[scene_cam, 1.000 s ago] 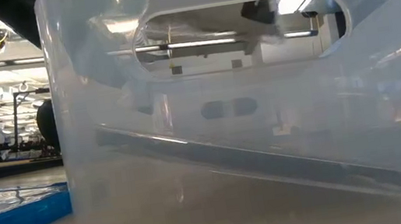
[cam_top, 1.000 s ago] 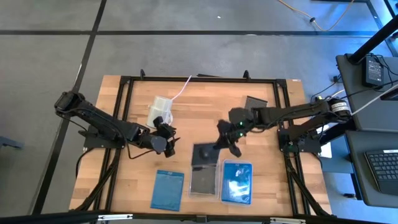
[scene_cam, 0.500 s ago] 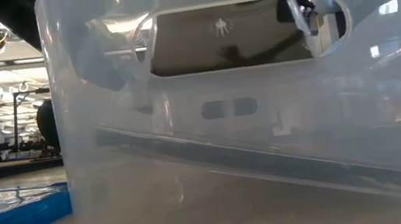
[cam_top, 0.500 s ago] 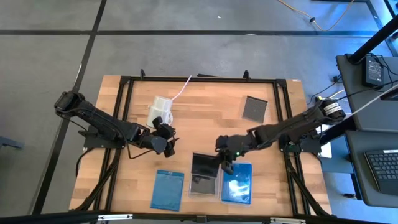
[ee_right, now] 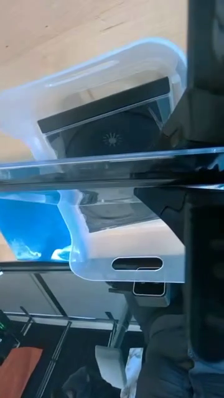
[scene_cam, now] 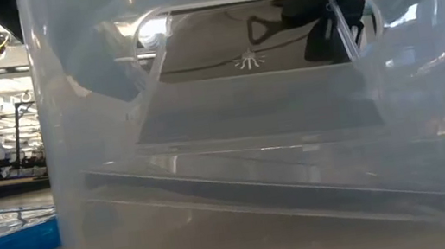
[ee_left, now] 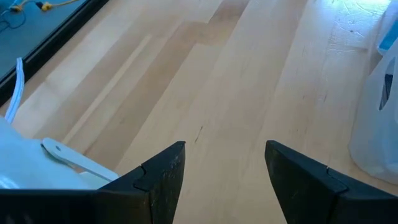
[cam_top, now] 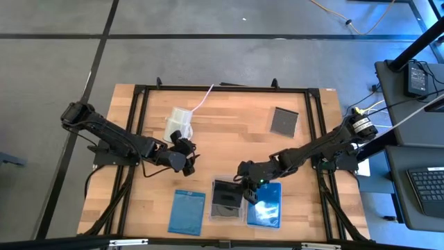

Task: Pick & place jewel cases by type
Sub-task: Put the bottom black cd case into the left transparent bin, then put the black cd case into the left transparent bin

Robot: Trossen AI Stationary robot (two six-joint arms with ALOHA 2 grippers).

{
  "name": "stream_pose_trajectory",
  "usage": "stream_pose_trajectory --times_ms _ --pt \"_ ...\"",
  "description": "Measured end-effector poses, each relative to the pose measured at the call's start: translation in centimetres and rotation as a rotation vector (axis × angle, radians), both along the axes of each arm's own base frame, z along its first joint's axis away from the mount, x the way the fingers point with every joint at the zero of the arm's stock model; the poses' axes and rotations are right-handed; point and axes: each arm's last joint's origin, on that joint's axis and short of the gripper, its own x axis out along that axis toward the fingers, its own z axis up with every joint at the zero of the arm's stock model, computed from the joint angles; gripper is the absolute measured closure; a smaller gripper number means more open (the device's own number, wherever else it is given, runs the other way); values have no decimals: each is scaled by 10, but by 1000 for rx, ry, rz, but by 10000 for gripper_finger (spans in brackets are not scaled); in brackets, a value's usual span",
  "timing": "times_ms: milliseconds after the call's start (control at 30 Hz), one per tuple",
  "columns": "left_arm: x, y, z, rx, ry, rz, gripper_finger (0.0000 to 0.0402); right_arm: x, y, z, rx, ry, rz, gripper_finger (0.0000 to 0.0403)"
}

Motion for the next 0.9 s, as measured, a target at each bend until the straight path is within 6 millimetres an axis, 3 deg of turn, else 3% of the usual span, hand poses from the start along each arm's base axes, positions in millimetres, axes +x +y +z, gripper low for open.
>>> stream_pose_trajectory --times_ms 233,600,900 --pt "0 0 0 0 0 0 183 -1 0 -1 -26 -4 48 354" --pt "0 0 0 1 1 -2 183 -1 -6 0 -48 -1 94 265" --pt "0 0 0 1 1 -2 183 -8 -15 18 -122 -80 161 257"
